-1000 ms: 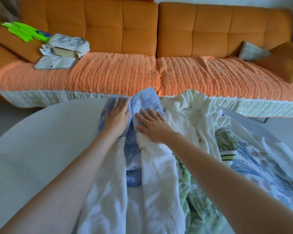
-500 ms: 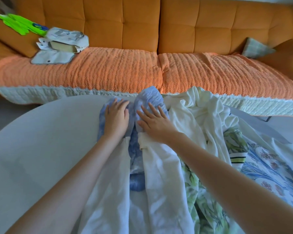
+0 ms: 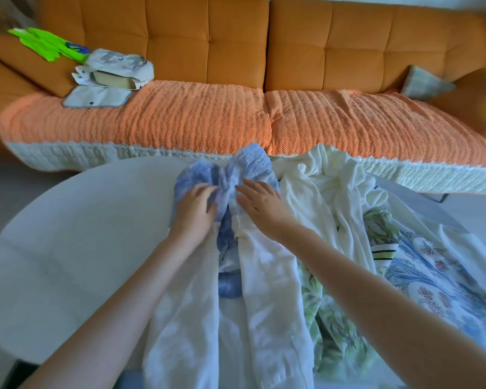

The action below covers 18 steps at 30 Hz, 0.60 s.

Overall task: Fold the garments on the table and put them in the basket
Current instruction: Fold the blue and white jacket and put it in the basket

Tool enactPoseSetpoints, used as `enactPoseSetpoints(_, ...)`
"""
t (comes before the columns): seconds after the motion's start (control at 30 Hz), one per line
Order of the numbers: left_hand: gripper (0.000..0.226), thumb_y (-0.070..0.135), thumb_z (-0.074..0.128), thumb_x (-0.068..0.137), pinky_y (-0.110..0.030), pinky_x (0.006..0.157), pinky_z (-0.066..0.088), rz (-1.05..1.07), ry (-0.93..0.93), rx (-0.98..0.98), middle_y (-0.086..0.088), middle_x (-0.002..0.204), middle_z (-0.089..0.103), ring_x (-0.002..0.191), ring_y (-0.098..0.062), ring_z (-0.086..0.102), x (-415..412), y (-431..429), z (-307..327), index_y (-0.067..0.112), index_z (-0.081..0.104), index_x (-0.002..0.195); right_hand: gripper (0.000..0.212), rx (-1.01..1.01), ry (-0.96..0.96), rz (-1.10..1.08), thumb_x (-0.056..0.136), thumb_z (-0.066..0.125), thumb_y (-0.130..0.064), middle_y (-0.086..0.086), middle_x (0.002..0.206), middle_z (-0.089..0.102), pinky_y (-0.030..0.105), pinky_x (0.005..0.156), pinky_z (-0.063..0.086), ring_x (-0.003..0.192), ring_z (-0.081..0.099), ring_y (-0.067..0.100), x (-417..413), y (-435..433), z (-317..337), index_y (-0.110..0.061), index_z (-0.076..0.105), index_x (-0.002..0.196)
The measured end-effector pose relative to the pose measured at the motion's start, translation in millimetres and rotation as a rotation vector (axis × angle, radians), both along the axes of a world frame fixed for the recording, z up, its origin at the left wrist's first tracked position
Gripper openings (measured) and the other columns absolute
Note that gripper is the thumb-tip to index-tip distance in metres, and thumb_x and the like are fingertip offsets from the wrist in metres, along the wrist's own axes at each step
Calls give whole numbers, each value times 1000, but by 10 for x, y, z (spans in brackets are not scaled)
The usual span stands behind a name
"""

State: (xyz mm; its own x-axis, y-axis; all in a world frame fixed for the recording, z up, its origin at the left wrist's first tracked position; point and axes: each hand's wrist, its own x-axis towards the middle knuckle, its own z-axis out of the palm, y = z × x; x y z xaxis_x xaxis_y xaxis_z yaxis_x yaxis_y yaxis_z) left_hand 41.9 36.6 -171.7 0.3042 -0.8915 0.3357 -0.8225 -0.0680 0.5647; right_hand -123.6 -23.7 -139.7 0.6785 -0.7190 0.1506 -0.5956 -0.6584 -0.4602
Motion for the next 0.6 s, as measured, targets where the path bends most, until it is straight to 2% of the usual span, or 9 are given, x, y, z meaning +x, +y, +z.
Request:
enactPoseSetpoints(0.07,28,8,60,87,-31,95,39,69,43,-112,-7,113,58,107,-23,54,-96,328,119,7,61,114,36,-105,-68,-24,97,44,-33,0,125,55,33,97,38,118,45,19,-210,314,127,-18,53,128)
enactPoseSetpoints(0.13,17,11,64,84,-34,81,46,118,121,-93,1,94,57,82,-17,56,-223,706,170,10,61,101,30,-37,20,-40,94,47,-40,-7,103,60,27,76,42,98,56,13,-429,698,181,-25,55,119)
enactPoseSetpoints(0.17,13,13,64,83,-34,76,48,131,159,-52,5,87,57,74,-13,56,-289,885,171,13,61,95,29,31,79,-57,93,47,-44,-9,97,61,26,72,42,92,58,11,-520,889,178,-28,55,116)
enactPoseSetpoints(0.27,8,18,65,84,-31,68,48,113,233,49,9,76,60,68,-8,58,-528,1376,162,22,58,83,32,107,159,-87,89,48,-53,-12,89,59,26,74,49,83,60,9,-748,1333,112,-30,53,109)
enactPoseSetpoints(0.37,6,24,64,85,-28,66,50,72,302,157,8,73,64,65,-5,60,-814,1804,181,24,60,82,30,191,106,-142,87,51,-54,-13,86,59,25,73,52,78,60,6,-968,1570,80,-28,54,102)
enactPoseSetpoints(0.5,9,14,62,88,-27,49,52,36,623,281,-1,63,65,48,-8,60,-1149,2093,150,17,62,80,28,264,86,-284,84,58,-51,-12,81,57,25,71,52,73,58,6,-1264,1694,27,-24,53,91)
enactPoseSetpoints(0.6,7,17,63,88,-31,54,55,4,695,291,-1,65,68,55,-13,66,-1351,2170,108,16,64,81,34,319,196,-343,82,60,-53,-10,77,55,22,67,47,69,54,7,-1419,1835,-48,-21,50,85)
